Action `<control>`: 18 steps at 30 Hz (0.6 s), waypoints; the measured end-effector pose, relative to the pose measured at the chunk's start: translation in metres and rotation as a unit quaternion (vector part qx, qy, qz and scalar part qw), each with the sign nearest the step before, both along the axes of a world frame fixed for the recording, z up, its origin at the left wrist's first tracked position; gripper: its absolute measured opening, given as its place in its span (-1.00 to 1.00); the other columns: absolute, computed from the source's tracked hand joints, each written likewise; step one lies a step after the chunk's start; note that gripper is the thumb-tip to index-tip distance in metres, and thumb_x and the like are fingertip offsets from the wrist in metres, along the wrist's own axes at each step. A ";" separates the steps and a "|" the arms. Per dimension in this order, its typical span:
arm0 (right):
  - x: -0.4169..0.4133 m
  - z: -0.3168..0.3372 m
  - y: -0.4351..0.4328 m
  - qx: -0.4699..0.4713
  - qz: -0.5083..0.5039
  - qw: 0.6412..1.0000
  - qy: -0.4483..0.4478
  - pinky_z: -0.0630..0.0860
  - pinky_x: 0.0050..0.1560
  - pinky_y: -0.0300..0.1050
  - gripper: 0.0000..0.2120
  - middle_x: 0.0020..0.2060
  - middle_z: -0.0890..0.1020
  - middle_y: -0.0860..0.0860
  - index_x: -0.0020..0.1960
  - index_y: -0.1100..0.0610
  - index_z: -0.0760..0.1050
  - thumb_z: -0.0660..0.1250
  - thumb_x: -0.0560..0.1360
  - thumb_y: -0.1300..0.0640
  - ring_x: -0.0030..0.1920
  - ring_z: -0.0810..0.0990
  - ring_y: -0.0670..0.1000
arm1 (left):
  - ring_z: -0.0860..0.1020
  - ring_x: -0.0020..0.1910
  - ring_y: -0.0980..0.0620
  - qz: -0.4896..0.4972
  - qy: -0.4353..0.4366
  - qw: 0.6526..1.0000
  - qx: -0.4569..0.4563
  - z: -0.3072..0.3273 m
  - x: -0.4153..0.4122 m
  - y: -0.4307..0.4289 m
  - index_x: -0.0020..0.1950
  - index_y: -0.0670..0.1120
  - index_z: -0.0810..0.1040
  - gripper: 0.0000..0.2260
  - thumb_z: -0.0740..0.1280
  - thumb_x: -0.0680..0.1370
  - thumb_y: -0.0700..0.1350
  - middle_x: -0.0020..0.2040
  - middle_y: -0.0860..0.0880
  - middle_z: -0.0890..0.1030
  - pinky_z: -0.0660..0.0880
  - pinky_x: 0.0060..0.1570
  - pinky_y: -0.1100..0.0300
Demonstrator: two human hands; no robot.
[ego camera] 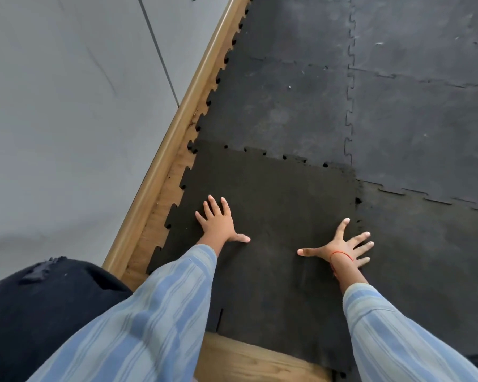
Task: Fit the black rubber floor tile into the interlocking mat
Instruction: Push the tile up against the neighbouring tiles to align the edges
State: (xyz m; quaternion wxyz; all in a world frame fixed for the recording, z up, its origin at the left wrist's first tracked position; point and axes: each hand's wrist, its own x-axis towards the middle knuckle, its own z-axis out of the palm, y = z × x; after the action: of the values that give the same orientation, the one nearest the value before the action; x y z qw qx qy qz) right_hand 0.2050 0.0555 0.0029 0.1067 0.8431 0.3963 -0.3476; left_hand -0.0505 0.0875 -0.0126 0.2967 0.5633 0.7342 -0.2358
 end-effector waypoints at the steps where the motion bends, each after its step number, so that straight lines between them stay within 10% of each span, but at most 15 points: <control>1: 0.002 0.000 -0.001 0.006 0.010 1.000 -0.008 -0.17 0.47 0.28 0.48 0.48 -0.37 0.27 0.50 -0.09 -0.46 0.57 0.01 -0.35 0.49 -0.39 0.26 | -0.27 0.53 -0.29 0.007 -0.001 1.000 0.015 0.002 -0.010 0.004 0.56 -0.15 -0.34 0.21 0.39 0.33 0.40 0.54 -0.30 -0.33 -0.15 0.47 -0.27; 18: 0.000 -0.006 -0.007 0.161 -0.109 0.979 0.061 0.14 0.43 0.29 0.20 0.53 -0.11 0.26 0.56 -0.03 0.00 0.56 0.12 -0.31 0.53 -0.17 0.25 | -0.16 0.56 -0.27 0.058 0.000 0.998 0.035 0.002 -0.082 -0.007 0.57 -0.23 -0.24 0.24 0.37 0.28 0.45 0.58 -0.27 -0.13 -0.02 0.48 -0.24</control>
State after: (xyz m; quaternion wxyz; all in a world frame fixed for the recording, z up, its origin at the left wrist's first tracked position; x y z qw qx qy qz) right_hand 0.2052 0.0490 -0.0035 -0.0936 0.8647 0.3584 -0.3393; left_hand -0.1323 0.0805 -0.0106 0.2899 0.5299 0.7733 -0.1927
